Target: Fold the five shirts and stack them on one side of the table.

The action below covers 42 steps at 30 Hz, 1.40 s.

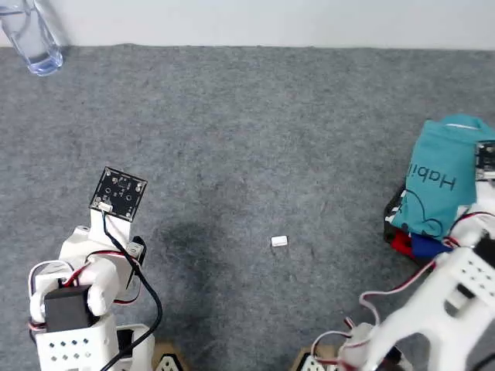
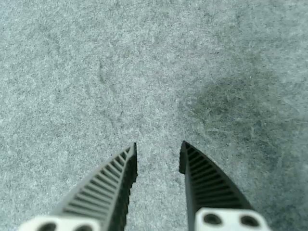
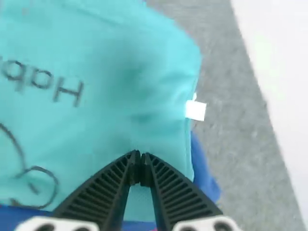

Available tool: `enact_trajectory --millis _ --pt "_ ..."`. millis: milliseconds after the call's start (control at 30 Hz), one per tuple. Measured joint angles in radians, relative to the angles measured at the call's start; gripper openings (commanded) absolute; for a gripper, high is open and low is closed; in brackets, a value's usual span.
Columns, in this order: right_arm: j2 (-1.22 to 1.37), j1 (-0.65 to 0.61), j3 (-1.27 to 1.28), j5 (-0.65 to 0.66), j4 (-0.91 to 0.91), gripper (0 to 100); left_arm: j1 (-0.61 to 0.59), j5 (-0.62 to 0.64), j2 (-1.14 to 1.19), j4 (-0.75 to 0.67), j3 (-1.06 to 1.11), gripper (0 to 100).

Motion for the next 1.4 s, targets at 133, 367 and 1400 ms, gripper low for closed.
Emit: enact_trajectory --millis 133,367,1400 --pt "0.199 0.018 -0.017 0.017 -0.091 0.8 0.000 0.000 0.000 0.000 0.000 14" --pt "0.264 0.049 -0.107 0.017 -0.008 0.9 0.000 0.000 0.000 0.000 0.000 14" --pt "-0.652 -0.555 0.173 -0.514 0.783 0.8 0.026 0.420 -0.270 -0.086 -0.021 9"
